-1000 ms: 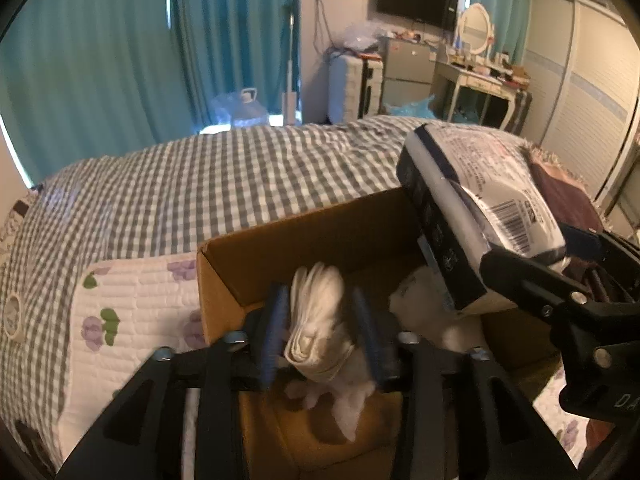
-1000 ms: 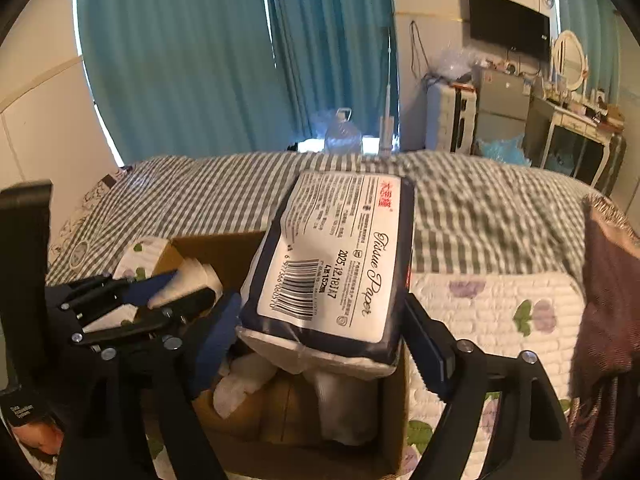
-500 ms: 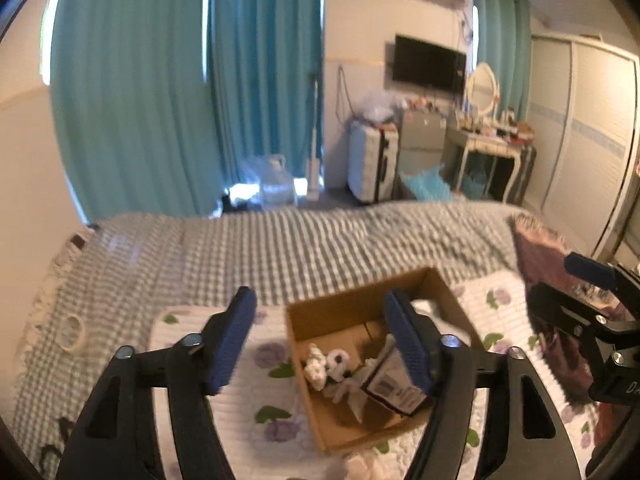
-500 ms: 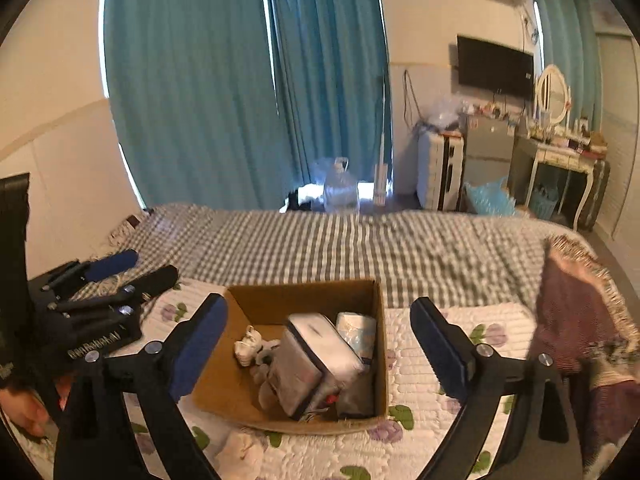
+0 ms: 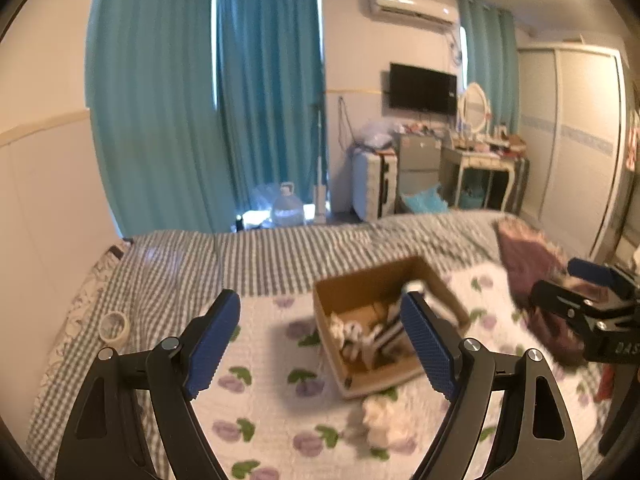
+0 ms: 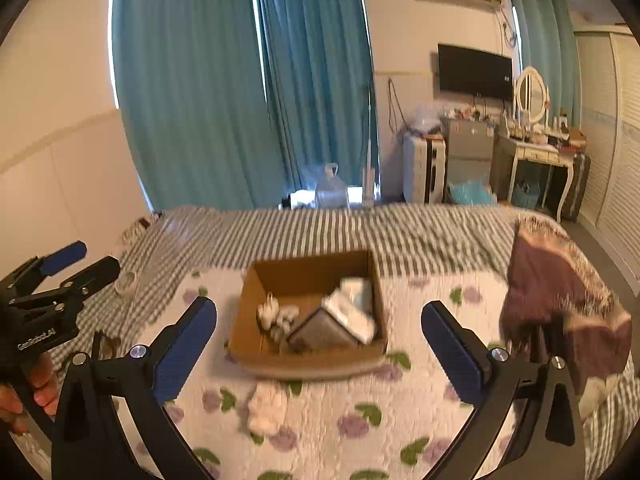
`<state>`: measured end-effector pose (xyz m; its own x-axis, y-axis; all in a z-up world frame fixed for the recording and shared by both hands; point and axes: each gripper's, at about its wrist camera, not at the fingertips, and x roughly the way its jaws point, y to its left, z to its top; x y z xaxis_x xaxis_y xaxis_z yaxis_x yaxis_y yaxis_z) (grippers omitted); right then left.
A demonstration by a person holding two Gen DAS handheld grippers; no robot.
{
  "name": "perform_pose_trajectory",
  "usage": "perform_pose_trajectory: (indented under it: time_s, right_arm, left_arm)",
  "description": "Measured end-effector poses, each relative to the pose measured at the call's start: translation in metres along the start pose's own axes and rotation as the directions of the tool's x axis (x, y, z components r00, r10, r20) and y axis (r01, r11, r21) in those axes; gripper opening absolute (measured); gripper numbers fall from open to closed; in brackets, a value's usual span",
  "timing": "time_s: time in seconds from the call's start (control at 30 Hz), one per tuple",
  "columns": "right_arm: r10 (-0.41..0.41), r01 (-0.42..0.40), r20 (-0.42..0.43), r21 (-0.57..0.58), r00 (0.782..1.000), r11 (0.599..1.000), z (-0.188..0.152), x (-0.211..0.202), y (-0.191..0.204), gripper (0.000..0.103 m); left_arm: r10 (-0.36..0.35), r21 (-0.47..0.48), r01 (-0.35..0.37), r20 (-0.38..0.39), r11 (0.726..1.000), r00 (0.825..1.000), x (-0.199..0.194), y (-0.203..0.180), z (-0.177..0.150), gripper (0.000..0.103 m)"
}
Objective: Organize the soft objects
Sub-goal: 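Grasp the cream lace cloth with the right tool while the left grasps a white sock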
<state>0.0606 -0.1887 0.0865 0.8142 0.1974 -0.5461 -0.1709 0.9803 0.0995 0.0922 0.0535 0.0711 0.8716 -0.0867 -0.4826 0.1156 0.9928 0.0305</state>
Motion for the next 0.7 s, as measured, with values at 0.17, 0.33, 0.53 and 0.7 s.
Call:
perform_pose_trajectory:
  time_s: [0.17, 0.33, 0.53, 0.7]
  right_arm:
    - [0.011, -0.011, -0.112, 0.0, 0.994, 1.0, -0.043, 0.034, 0.011, 0.103]
    - [0.038, -0.05, -0.225, -0.045, 0.974, 0.998, -0.089, 0.085, 0.031, 0.103]
    - [0.047, -0.09, -0.35, -0.108, 0.936, 0.99, -0.132, 0.148, 0.057, 0.103]
    - [0.056, -0.121, -0.453, -0.116, 0.89, 0.986, -0.16, 0.189, 0.066, 0.084]
  left_arm:
    - [0.013, 0.0, -0.013, -0.075, 1.0, 0.997, 0.02, 0.005, -0.037, 0.084]
    - [0.019, -0.058, -0.03, -0.182, 0.998, 0.983, 0.056, 0.023, -0.078, 0.084]
    - [0.024, -0.083, -0.05, -0.286, 0.995, 0.958, 0.101, 0.04, -0.125, 0.084]
    - [-0.003, -0.101, -0.033, -0.334, 0.994, 0.943, 0.126, 0.046, -0.145, 0.084]
